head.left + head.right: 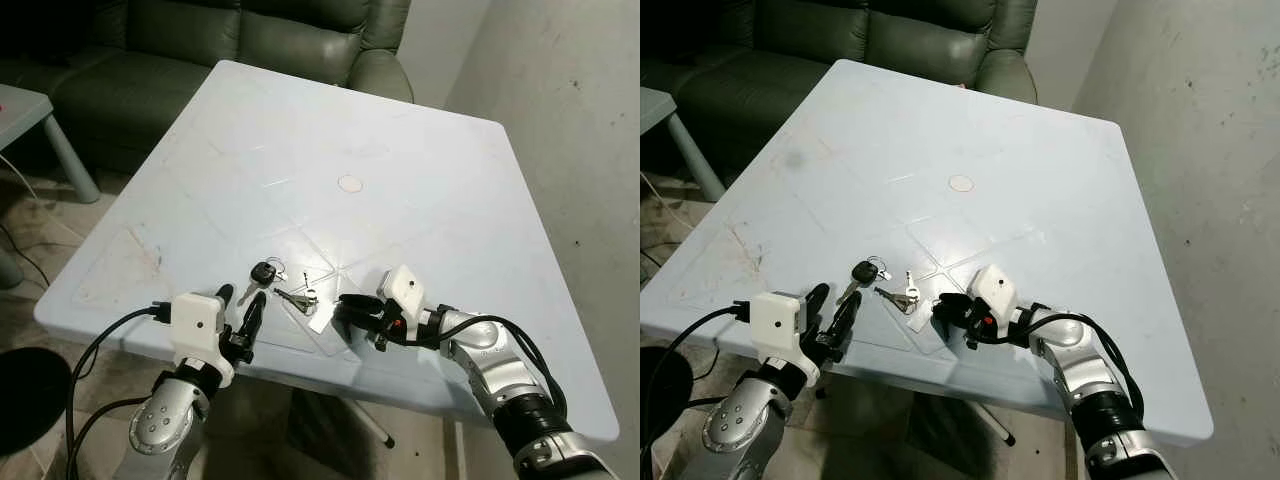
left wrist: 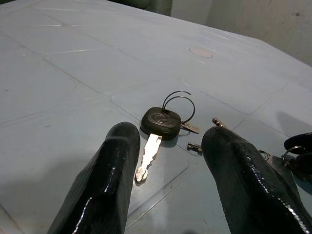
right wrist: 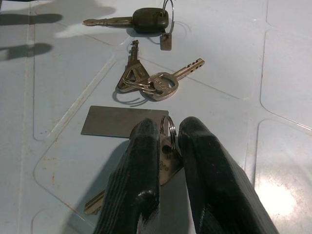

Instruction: Hang keys on a hook

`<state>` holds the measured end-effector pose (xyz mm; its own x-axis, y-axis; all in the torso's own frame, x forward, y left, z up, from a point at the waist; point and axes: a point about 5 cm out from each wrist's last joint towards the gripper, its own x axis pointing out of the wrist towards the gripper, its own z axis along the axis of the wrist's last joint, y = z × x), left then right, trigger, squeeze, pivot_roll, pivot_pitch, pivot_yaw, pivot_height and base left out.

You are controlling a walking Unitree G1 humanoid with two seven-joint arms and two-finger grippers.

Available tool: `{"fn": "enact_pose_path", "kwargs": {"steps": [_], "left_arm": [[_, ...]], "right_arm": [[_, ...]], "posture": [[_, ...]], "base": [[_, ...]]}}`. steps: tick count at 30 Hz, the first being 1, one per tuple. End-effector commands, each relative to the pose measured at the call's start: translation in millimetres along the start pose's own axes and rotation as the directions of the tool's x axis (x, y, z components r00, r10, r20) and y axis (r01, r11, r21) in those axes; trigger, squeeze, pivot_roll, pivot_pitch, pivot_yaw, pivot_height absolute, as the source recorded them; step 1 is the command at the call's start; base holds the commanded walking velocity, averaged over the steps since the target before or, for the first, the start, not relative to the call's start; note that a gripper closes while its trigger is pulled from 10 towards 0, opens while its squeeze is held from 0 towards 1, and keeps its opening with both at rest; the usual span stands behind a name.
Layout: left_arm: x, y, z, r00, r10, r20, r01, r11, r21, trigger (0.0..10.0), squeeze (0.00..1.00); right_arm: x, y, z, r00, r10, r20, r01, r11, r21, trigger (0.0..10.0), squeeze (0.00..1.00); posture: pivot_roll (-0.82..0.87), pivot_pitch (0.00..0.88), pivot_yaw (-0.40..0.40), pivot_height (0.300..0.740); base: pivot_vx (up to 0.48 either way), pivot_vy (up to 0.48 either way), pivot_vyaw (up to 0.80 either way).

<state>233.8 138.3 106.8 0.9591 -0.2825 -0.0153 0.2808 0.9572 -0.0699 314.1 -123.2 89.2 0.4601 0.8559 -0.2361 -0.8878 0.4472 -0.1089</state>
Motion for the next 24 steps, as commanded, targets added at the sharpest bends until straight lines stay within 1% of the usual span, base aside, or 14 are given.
{"fn": "enact_pose_path", "kwargs": {"steps": [1,2,3,4,5,6,7,22,24], "left_arm": [[0.2,-2.5,3.6,1.000,-0.009,0.008,0.009,1.000,0.005,10.0,0.00],[0.2,-2.5,3.6,1.000,-0.009,0.008,0.009,1.000,0.005,10.0,0.00],[0.6,-2.7,3.5,1.000,-0.009,0.009,0.009,1.000,0.005,10.0,0.00],[0.8,-2.9,3.8,1.000,-0.010,0.010,0.010,1.000,0.004,10.0,0.00],[0.9,-3.1,4.0,1.000,-0.011,0.010,0.010,1.000,0.003,10.0,0.00],[1.1,-3.1,4.1,1.000,-0.011,0.011,0.011,1.000,0.003,10.0,0.00],[1.2,-3.1,4.0,1.000,-0.011,0.010,0.011,1.000,0.004,10.0,0.00],[2.2,-3.1,4.4,1.000,-0.013,0.013,0.013,1.000,0.004,10.0,0.00],[2.7,-2.7,4.6,1.000,-0.012,0.014,0.011,1.000,0.007,10.0,0.00]], "right_arm": [[-4.5,-6.3,1.6,1.000,-0.010,0.000,0.010,1.000,-0.009,9.1,0.00],[-4.5,-6.3,1.6,1.000,-0.010,0.000,0.010,1.000,-0.009,9.1,0.00],[-4.6,-6.8,1.4,1.000,-0.011,0.001,0.011,1.000,-0.011,4.5,0.00],[-4.7,-7.0,1.4,1.000,-0.010,0.003,0.010,1.000,-0.009,4.1,0.00],[-4.8,-7.0,1.3,1.000,-0.008,0.005,0.008,1.000,-0.008,4.1,0.00],[-4.8,-7.1,1.3,1.000,-0.008,0.005,0.008,1.000,-0.007,1.9,0.00],[-5.2,-6.9,1.5,1.000,-0.005,0.009,0.005,1.000,-0.009,0.0,0.00],[-9.5,-8.7,-0.1,1.000,0.008,0.012,-0.008,1.000,-0.010,0.0,0.00],[-10.0,-13.1,4.5,0.998,-0.028,0.048,0.028,1.000,0.011,0.0,0.00]], "posture": [[0.04,0.112,-0.139,0.740],[0.04,0.112,-0.139,0.740],[0.04,0.111,-0.137,0.740],[0.04,0.111,-0.138,0.740],[0.04,0.111,-0.138,0.740],[0.04,0.112,-0.139,0.740],[0.04,0.112,-0.138,0.740],[0.04,0.107,-0.138,0.740],[0.04,0.106,-0.137,0.740]], "base": [[0.000,0.000,0.00],[0.000,0.000,0.00],[0.000,0.000,0.00],[0.000,0.000,0.00],[0.000,0.000,0.00],[0.000,0.000,0.00],[0.000,0.000,0.00],[0.000,0.000,0.00],[0.000,0.000,0.00]]}}
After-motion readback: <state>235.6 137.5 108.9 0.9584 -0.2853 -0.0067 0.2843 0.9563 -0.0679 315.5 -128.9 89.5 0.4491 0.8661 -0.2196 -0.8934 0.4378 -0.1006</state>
